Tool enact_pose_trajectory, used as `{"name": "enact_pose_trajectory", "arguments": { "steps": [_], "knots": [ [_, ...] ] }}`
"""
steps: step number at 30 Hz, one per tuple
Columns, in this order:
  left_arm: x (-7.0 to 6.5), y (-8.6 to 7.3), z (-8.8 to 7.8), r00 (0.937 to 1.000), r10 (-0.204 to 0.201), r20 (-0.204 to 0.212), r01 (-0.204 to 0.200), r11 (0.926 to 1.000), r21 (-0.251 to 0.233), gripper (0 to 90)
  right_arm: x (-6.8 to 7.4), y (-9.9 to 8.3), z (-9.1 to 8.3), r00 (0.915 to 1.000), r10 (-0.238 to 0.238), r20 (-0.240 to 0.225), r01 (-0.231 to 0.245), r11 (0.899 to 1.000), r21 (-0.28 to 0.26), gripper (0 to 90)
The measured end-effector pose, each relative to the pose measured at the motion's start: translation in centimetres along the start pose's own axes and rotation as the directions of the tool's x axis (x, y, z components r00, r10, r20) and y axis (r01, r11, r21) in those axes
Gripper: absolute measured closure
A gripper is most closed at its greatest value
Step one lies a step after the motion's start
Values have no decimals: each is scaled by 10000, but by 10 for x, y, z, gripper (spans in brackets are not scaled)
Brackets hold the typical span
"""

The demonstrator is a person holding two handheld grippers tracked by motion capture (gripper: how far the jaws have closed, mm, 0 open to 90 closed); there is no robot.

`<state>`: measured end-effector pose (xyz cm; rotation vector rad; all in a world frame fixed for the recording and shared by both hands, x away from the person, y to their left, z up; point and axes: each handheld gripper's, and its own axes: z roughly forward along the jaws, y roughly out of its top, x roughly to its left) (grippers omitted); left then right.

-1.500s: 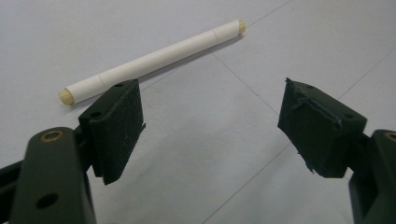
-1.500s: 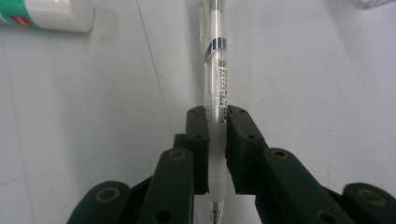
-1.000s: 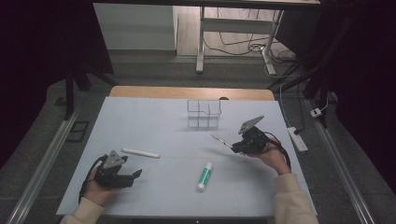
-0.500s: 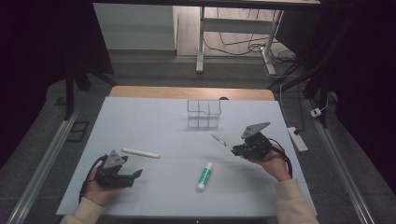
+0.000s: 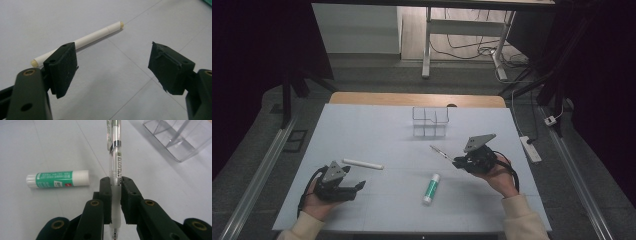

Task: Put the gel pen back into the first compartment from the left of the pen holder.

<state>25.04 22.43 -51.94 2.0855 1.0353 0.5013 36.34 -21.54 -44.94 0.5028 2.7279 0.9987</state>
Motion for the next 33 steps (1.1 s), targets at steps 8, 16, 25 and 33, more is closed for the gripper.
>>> {"name": "enact_pose_trajectory", "arguments": {
  "steps": [8, 16, 25, 33],
  "knots": [
    [-6, 9, 3, 9999, 85, 106, -84, 9999, -61, 230, 4, 4, 5, 9996, -196, -188, 194, 9997, -128, 789],
    [-15, 24, 7, 9988, 392, 301, -387, 9991, -181, 234, 7, 7, 11, 9996, -155, -246, 152, 9998, -112, 789],
    [-30, 42, 15, 9931, 1054, 519, -1049, 9944, -122, 234, 11, 10, 14, 9994, -144, -308, 139, 9998, -166, 788],
    [-41, 59, 17, 9870, 901, 1332, -831, 9949, -570, 235, 14, 11, 19, 9990, -182, -404, 175, 9997, -175, 788]
  ]
}}
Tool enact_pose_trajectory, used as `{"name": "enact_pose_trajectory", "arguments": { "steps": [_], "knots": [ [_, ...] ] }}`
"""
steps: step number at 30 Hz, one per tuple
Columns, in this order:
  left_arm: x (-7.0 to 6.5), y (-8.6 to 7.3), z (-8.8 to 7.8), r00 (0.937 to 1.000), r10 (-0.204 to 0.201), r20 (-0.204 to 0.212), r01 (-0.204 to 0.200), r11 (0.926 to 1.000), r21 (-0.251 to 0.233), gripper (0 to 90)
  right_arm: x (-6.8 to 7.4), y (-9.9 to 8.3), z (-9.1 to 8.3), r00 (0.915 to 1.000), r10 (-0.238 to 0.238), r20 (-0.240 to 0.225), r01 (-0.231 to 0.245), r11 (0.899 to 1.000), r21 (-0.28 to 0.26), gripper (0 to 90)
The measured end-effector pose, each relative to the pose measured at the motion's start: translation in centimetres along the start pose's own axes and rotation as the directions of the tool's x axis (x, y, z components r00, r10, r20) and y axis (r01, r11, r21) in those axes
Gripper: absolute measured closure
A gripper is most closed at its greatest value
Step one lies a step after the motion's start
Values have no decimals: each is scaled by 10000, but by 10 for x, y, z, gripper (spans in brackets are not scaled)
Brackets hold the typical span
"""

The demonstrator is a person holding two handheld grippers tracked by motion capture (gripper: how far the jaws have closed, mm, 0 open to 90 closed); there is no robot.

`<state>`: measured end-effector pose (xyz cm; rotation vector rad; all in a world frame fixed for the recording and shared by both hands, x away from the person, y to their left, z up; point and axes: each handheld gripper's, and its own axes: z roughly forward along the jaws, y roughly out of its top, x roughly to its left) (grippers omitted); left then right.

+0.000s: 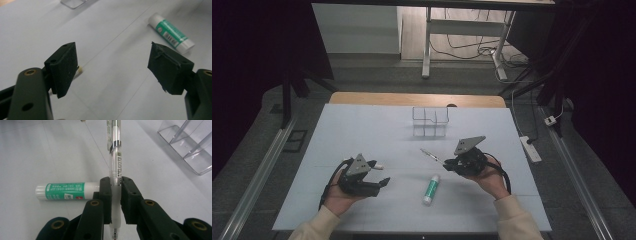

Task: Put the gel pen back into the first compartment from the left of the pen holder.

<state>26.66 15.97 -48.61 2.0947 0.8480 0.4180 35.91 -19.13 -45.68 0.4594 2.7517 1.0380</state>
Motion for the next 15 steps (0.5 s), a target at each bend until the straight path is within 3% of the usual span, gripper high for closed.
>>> {"name": "enact_pose_trajectory", "arguments": {
  "steps": [15],
  "knots": [
    [-17, 26, 15, 9972, 744, 31, -744, 9972, -23, 246, 10, 7, 9, 9990, -301, -335, 307, 9994, 172, 788]
  ]
}}
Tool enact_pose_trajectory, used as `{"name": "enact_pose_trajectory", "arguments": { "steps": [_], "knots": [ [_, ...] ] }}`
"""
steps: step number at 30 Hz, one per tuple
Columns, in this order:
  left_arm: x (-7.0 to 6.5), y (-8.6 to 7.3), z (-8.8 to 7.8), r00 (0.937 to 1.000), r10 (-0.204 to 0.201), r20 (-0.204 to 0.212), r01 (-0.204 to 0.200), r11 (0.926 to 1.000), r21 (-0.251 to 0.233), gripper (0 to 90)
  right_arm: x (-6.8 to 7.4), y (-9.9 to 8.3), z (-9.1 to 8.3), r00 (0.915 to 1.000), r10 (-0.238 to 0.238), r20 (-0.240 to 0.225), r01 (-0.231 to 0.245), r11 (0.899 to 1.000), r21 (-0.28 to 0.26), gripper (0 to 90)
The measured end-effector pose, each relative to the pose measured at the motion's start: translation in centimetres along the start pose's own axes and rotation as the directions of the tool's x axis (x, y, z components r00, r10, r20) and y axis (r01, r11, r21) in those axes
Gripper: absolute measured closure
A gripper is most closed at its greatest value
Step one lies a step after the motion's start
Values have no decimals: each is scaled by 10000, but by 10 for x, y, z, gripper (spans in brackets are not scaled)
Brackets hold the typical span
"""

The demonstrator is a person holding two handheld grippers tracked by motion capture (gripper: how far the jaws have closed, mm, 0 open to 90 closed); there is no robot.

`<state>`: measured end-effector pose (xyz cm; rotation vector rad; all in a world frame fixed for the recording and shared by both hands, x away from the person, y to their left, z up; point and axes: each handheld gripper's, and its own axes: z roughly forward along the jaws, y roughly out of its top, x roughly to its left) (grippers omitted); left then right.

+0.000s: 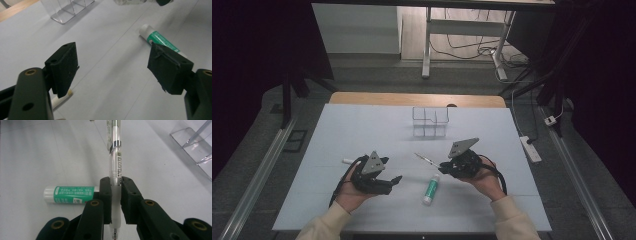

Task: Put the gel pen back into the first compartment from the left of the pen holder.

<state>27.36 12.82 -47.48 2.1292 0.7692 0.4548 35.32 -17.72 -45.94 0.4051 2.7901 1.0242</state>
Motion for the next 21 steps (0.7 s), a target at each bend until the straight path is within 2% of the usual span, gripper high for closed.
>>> {"name": "enact_pose_trajectory", "arguments": {
  "steps": [9, 13, 21],
  "knots": [
    [-6, 12, 9, 9994, 360, 1, -360, 9993, 52, 260, 5, 3, 8, 9996, -130, -266, 134, 9998, 179, 788],
    [-7, 17, 13, 9988, 469, 168, -471, 9989, 79, 273, 8, 5, 11, 9991, -187, -385, 198, 9994, 289, 788],
    [-11, 25, 21, 9959, 893, 163, -898, 9954, 327, 279, 12, 7, 16, 9978, -314, -583, 339, 9985, 428, 788]
  ]
}}
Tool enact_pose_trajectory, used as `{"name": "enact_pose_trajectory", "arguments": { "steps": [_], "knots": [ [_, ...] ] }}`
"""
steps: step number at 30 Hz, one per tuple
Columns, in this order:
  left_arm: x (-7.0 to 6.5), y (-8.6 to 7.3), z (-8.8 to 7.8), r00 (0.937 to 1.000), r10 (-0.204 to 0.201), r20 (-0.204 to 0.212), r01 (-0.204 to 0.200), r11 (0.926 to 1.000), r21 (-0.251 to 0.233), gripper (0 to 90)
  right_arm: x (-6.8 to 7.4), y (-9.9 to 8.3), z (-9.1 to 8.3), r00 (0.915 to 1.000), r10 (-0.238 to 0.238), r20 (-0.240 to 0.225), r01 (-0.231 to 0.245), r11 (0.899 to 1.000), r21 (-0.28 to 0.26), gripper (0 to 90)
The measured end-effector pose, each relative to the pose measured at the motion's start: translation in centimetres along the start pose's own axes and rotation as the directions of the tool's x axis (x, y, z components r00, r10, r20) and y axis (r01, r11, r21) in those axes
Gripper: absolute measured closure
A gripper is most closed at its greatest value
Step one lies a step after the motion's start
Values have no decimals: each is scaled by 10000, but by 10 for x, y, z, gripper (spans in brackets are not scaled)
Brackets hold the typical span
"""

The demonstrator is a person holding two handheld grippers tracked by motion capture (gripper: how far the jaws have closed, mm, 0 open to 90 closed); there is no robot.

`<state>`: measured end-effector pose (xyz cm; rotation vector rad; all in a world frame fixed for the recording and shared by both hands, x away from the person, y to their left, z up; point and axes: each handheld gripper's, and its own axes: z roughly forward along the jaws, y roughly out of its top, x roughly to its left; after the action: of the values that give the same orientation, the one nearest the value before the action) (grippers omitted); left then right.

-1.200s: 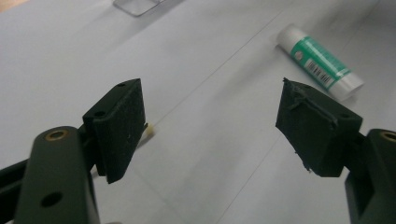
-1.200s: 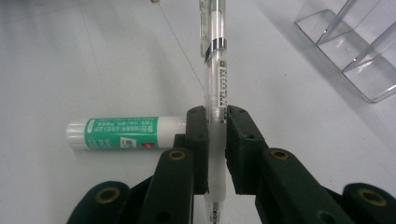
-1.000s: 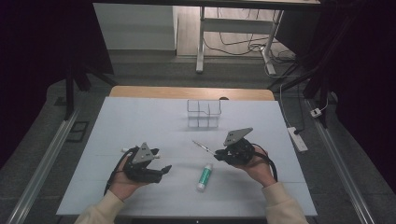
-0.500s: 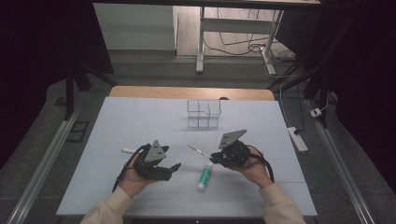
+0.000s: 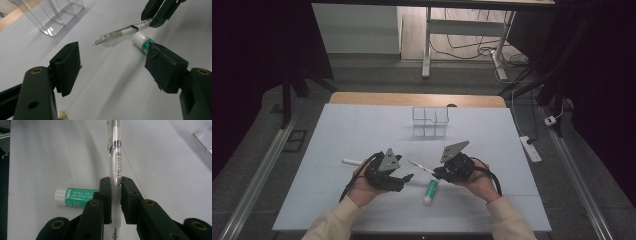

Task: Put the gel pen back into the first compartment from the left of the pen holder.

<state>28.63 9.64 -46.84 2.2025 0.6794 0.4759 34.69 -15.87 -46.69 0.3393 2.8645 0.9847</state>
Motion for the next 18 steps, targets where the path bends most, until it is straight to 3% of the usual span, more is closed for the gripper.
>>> {"name": "enact_pose_trajectory", "arguments": {
  "steps": [11, 18],
  "knots": [
    [-3, 7, 6, 9987, 504, -5, -504, 9985, 219, 291, 6, 5, 7, 9995, -212, -237, 219, 9993, 310, 788],
    [-8, 9, 11, 9942, 1077, 45, -1078, 9931, 464, 333, 13, 12, 11, 9984, -415, -379, 432, 9980, 462, 788]
  ]
}}
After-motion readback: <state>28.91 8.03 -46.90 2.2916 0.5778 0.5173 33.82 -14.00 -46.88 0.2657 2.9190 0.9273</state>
